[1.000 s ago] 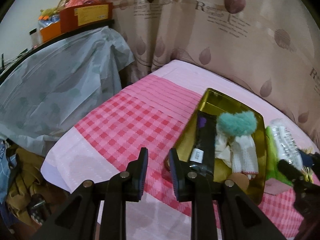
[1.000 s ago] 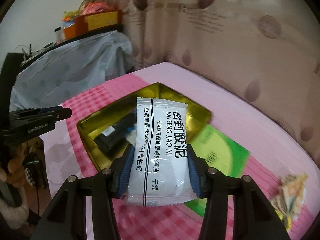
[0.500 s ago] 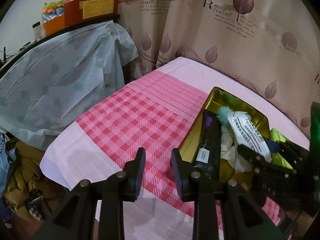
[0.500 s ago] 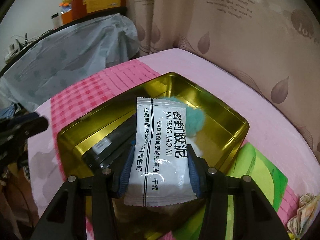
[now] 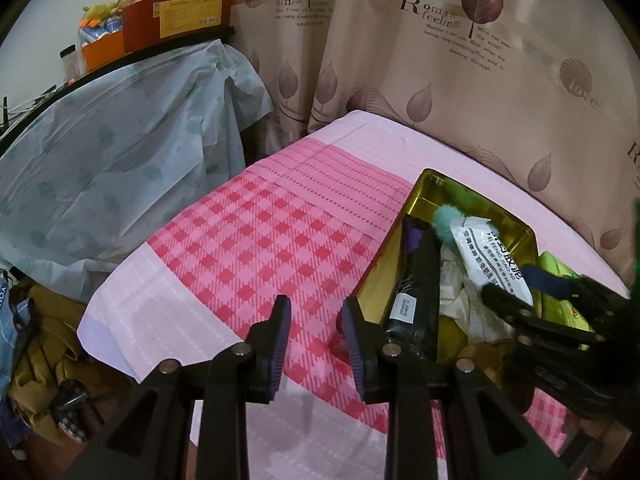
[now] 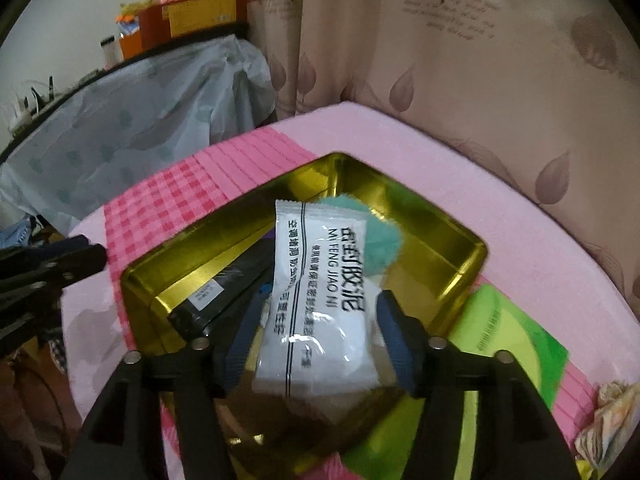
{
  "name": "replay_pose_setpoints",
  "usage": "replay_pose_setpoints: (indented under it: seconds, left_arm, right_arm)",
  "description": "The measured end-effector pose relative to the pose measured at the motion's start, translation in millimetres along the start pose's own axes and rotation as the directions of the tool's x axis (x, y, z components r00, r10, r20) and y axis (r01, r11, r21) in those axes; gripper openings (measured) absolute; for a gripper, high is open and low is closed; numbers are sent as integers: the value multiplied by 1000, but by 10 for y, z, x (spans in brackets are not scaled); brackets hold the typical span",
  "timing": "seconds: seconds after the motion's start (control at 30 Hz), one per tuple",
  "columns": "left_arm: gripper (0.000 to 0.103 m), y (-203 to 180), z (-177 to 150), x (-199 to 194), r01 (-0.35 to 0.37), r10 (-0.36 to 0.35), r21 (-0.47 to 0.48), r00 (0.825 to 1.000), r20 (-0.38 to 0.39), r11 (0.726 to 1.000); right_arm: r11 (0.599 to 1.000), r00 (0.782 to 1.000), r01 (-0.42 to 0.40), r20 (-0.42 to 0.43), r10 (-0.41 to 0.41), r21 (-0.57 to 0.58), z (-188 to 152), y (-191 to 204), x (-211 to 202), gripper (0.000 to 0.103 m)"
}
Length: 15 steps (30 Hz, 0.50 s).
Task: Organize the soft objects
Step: 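Carry the white packet to the gold tray and release it with the right tool, then move the right tool back to the pile and grasp the yellow-orange towel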
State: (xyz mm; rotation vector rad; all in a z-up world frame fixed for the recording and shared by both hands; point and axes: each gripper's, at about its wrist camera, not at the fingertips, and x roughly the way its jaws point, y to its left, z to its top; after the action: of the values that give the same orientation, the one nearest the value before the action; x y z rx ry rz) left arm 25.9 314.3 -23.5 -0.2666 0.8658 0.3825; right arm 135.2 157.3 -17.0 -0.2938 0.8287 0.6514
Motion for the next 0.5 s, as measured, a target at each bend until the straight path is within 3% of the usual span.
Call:
replay_pose_setpoints:
  seconds: [0.23,0.5]
  left_arm:
    - [27,-37,-6,-10,-4,3,12,1000,7,1000]
    - [28,-125,-28,-47,-7,7,48,1000,16,999]
  right_arm:
    - [996,995,42,84,-48,78,-349,-330,-699,65]
    - [943,965,239,49,-257,233,-1137,-1282,-1356,65]
